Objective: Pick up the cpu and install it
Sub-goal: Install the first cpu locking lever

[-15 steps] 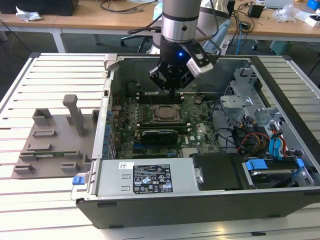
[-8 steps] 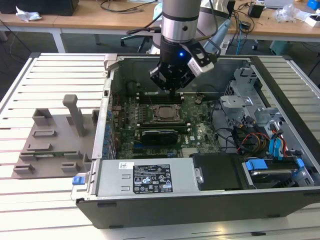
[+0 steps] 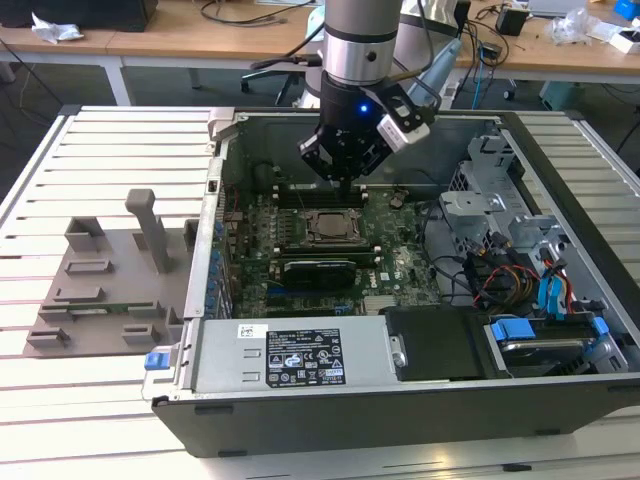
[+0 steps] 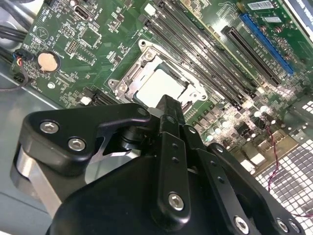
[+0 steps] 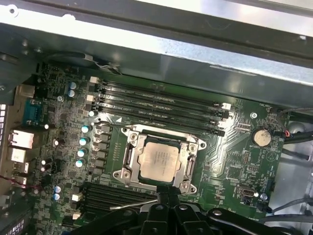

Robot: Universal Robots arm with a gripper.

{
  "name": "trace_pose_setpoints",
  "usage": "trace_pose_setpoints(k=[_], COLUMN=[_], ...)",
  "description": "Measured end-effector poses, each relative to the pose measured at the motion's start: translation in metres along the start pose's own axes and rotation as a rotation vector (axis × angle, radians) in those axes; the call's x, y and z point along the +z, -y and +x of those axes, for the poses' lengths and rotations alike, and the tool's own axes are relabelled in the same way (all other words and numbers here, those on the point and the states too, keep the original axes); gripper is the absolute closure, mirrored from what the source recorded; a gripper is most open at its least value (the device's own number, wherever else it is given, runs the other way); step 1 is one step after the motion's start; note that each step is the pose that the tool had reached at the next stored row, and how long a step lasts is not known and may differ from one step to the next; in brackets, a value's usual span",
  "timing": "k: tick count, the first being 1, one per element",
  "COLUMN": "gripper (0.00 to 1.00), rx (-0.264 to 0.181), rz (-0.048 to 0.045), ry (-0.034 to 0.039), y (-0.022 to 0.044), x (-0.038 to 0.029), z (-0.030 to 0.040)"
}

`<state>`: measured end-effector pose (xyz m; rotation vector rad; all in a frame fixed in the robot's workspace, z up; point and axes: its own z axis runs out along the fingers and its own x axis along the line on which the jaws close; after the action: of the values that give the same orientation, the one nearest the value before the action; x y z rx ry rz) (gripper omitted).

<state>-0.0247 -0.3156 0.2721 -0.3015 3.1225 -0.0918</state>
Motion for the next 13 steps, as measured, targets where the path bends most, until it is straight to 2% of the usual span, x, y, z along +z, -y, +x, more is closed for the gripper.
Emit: trace_pose_setpoints(k=[13], gripper=[0.89], rx=[-0.082], rz=[0.0000], ry=[0.0048], y=[0.0000], x=[0.0000], z=[0.0000])
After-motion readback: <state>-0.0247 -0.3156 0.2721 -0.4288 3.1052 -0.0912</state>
